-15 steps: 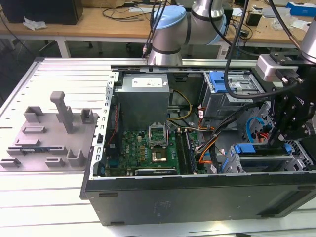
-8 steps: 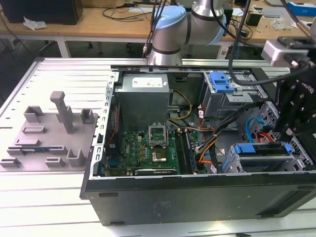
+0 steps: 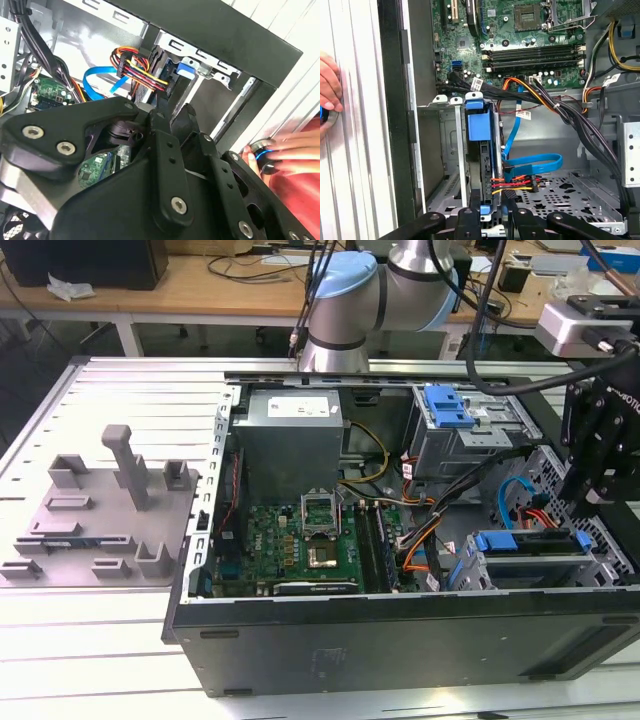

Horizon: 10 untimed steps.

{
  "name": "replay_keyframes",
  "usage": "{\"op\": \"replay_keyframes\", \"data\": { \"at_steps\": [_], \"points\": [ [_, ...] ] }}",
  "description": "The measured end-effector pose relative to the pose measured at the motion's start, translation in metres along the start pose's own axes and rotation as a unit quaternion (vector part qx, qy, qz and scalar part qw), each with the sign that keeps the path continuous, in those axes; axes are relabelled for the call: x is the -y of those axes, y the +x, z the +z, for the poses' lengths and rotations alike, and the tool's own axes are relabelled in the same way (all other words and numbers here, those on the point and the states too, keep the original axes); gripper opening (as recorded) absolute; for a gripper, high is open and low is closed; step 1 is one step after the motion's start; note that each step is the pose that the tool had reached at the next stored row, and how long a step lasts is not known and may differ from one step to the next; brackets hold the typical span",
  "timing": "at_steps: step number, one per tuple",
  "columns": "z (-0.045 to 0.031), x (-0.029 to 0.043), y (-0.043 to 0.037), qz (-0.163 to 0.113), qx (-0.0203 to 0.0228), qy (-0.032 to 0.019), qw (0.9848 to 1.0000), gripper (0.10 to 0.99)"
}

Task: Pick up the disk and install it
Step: 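Insert the first disk wire, then insert the second disk wire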

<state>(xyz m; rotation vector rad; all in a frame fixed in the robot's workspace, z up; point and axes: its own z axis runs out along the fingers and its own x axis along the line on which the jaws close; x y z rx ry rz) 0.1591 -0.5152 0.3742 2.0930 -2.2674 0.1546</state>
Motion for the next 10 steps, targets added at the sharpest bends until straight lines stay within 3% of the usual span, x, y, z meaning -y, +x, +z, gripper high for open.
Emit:
{"op": "replay_keyframes", "data": {
  "at_steps": [10],
  "points": [
    [0.0,0.0,0.0,0.0,-0.0016,0.0001,1.0,0.306]
  ]
}}
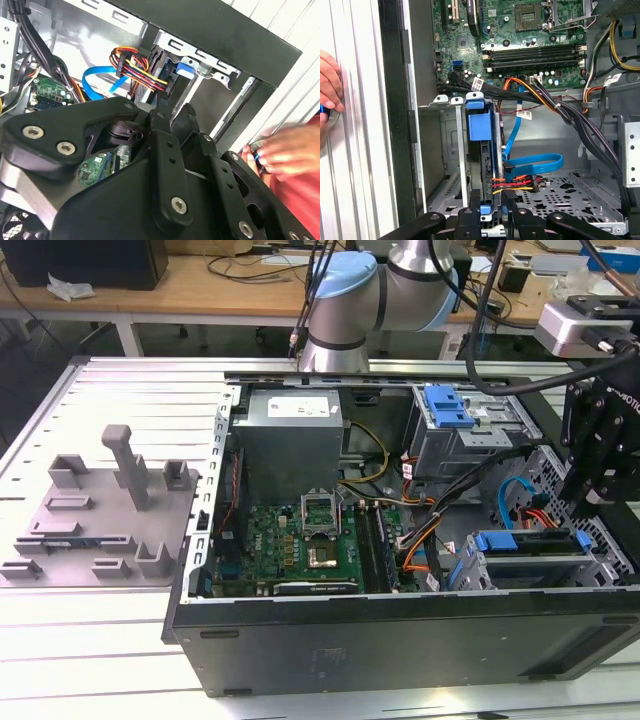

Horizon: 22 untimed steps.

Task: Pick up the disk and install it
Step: 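Insert the second disk wire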

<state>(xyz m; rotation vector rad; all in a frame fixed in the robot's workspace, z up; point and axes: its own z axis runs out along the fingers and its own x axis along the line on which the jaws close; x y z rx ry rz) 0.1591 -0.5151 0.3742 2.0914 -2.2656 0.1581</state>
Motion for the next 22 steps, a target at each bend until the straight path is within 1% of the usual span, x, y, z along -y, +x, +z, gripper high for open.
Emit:
{"op": "replay_keyframes", "data": {
  "at_steps": [4,6,8,10,11,12,15,18,20,21,22],
  "points": [
    [-0.0001,-0.0001,-0.0008,0.0,-0.0007,0.0001,1.0,0.306],
    [-0.0004,-0.0003,-0.0032,0.0,-0.0033,0.0003,1.0,0.306],
    [-0.0003,-0.0003,-0.0034,0.0,-0.0034,0.0003,1.0,0.306],
    [-0.0001,0.0115,-0.0046,-0.001,-0.0045,-0.0125,0.9999,0.306],
    [0.0001,0.0154,-0.0052,-0.002,-0.0047,-0.015,0.9999,0.306],
    [0.0002,0.0159,-0.0055,-0.001,-0.0047,-0.015,0.9999,0.306],
    [0.0007,0.0162,-0.0061,0.003,-0.0048,-0.0162,0.9999,0.306],
    [0.0002,0.0156,-0.0097,0.011,-0.0054,-0.0207,0.9997,0.306],
    [0.0001,0.0126,-0.0099,0.015,-0.0058,-0.0235,0.9996,0.306],
    [0.0,0.0112,-0.0099,0.016,-0.0058,-0.024,0.9996,0.306],
    [-0.0002,0.007,-0.01,0.017,-0.0059,-0.0248,0.9995,0.306]
  ]
}}
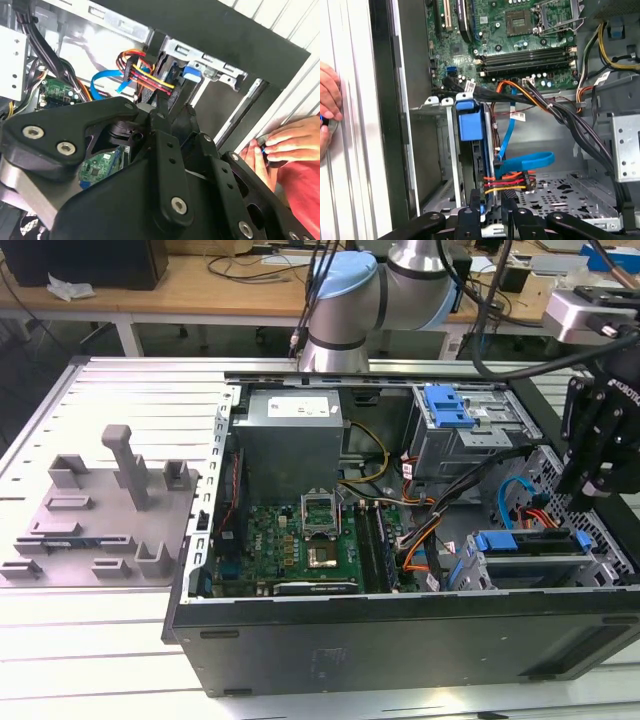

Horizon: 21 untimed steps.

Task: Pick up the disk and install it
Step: 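Insert the second disk wire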

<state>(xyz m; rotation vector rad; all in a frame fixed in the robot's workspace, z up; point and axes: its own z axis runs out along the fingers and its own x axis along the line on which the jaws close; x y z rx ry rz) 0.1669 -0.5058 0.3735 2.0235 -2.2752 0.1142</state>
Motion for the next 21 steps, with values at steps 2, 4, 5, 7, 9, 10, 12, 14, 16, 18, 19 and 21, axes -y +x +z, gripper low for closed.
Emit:
{"op": "replay_keyframes", "data": {
  "at_steps": [2,4,5,7,9,10,12,14,16,18,19,21],
  "points": [
    [0.0,-0.0053,-0.0005,0.001,0.0,-0.0002,1.0,0.306],
    [-0.0001,-0.0106,-0.0018,0.003,0.0,-0.0005,1.0,0.306],
    [-0.0002,-0.0127,-0.0024,0.004,0.0,-0.0006,1.0,0.306],
    [-0.0002,-0.0161,-0.0025,0.006,0.0001,-0.0008,1.0,0.306],
    [0.0,-0.017,-0.0024,0.01,0.0009,-0.0014,0.9999,0.306],
    [0.0002,-0.017,-0.0024,0.013,0.0025,-0.0019,0.9999,0.306],
    [0.0008,-0.017,-0.0023,0.019,0.0086,-0.0034,0.9998,0.306],
    [0.0013,-0.0169,-0.0018,0.022,0.0171,-0.005,0.9996,0.306],
    [0.0019,-0.0166,0.0001,0.024,0.0224,-0.0061,0.9994,0.306],
    [0.0026,-0.0164,0.0034,0.025,0.0221,-0.0091,0.9994,0.306],
    [0.0031,-0.0163,0.0038,0.025,0.0221,-0.0093,0.9994,0.306],
    [0.0046,-0.0162,0.0039,0.025,0.0224,-0.0094,0.9994,0.306]
  ]
}}
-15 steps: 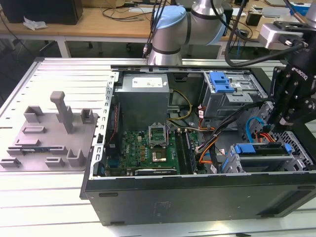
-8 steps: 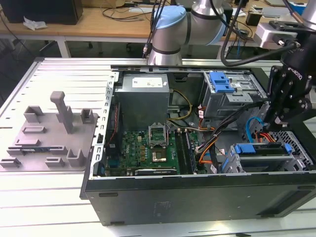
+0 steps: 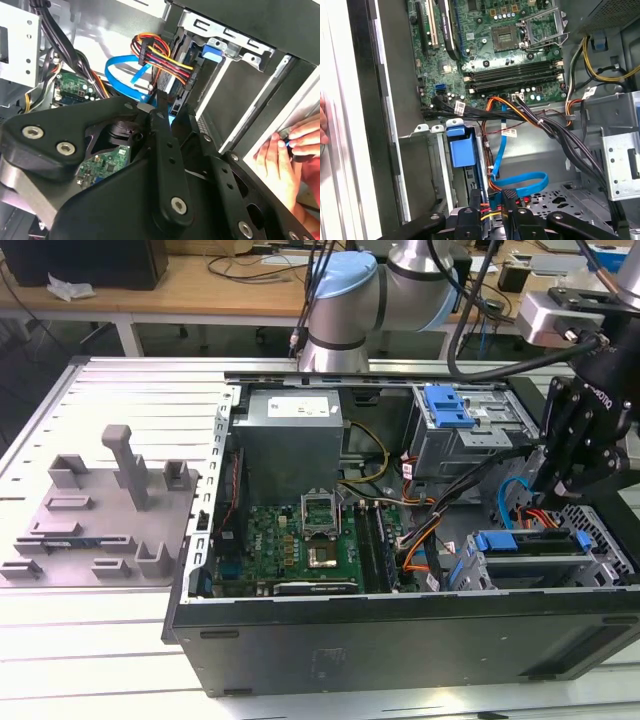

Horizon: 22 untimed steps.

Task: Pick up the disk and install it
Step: 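Insert the second disk wire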

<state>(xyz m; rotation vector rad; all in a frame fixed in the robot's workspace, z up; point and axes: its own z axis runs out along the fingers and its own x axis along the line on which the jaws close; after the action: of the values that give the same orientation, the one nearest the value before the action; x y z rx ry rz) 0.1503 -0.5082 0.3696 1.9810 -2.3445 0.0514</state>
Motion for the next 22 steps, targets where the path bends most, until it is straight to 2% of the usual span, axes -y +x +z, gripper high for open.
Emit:
{"op": "replay_keyframes", "data": {
  "at_steps": [7,8,10,14,22],
  "points": [
    [0.0034,0.0004,0.0016,0.0,0.0019,-0.0003,1.0,0.306],
    [0.0035,0.0008,0.0039,0.0,0.0033,-0.0005,1.0,0.294],
    [0.0038,0.0015,0.0079,0.0,0.0064,-0.0011,1.0,0.165],
    [0.0044,0.0028,0.0155,-0.001,0.015,-0.0031,0.9999,0.161],
    [0.0045,-0.0001,0.0162,-0.008,0.0154,-0.0029,0.9998,0.161]
  ]
}}
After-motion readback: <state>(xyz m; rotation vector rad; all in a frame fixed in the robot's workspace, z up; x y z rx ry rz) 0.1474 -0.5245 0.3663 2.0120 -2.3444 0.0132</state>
